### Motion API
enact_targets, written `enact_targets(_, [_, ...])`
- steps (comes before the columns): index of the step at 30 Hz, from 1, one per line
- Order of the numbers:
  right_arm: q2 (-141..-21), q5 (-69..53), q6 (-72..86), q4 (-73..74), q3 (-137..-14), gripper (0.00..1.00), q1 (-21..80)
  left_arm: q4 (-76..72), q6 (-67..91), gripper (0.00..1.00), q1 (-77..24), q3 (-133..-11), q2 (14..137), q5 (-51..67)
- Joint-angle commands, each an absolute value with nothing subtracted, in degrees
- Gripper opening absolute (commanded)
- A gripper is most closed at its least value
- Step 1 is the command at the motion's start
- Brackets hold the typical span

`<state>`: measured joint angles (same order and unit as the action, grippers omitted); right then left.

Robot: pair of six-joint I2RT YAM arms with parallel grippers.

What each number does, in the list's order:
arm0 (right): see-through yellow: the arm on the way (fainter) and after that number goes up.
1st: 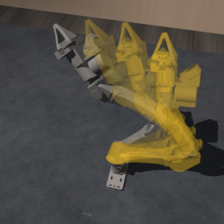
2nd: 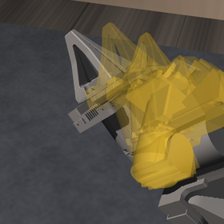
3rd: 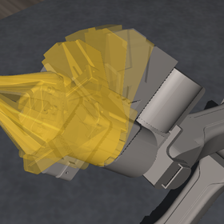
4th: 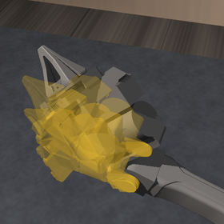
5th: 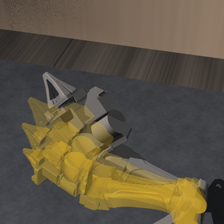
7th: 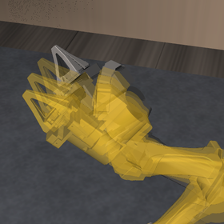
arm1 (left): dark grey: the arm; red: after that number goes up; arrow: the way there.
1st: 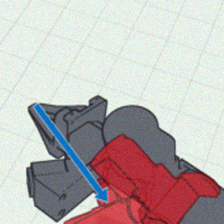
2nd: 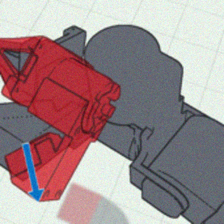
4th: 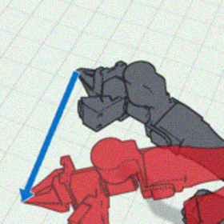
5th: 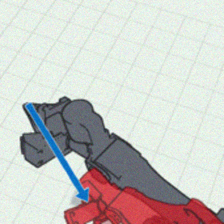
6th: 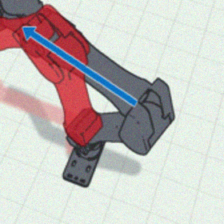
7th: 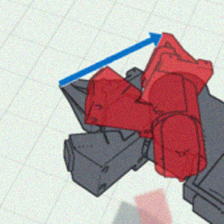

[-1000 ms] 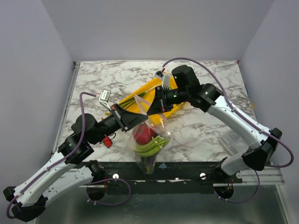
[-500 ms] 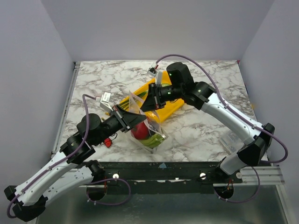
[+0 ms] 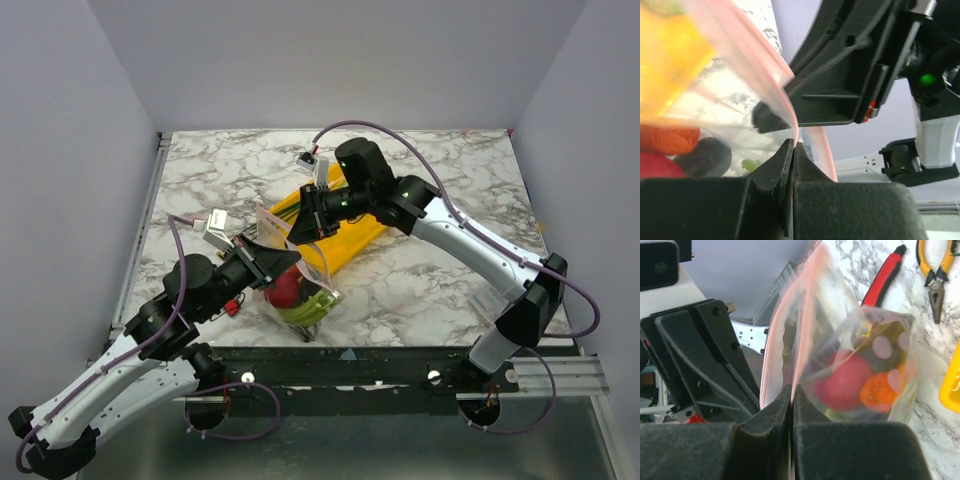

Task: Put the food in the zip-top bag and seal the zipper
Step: Adjust the zipper food storage bag at the center of the board.

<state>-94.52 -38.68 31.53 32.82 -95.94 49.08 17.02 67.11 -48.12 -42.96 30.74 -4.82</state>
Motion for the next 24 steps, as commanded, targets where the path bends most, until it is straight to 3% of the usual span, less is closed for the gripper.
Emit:
enact_targets(1, [-88.7, -35.6, 33.7, 30.7, -94.0, 0.13, 49.5, 17.4, 65.9, 0.0, -48.0, -41.3, 28.2, -10.3])
enact_targets(5, [-86.1, -32.2, 33.8, 30.7, -90.4, 0.25, 50.3, 16.6, 66.0, 0.0, -48.0, -40.5, 28.0, -10.7])
enact_targets(11, [-81.2, -23.9, 31.1, 29.2, -86.6, 0.56, 54.9, 16.3, 65.7, 0.0, -47.9, -40.9, 28.5, -11.3])
enact_targets(18, [-77.1, -12.7, 24.7, 32.8, -84.8, 0.7, 62.2, 17.9, 65.1, 0.0, -47.9, -41.5, 27.9, -12.7])
enact_targets(24, [-80.4, 13.8, 23.0, 39.5, -88.9, 0.8, 75.2, 18.3, 65.3, 0.0, -47.8, -42.1, 28.2, -13.2])
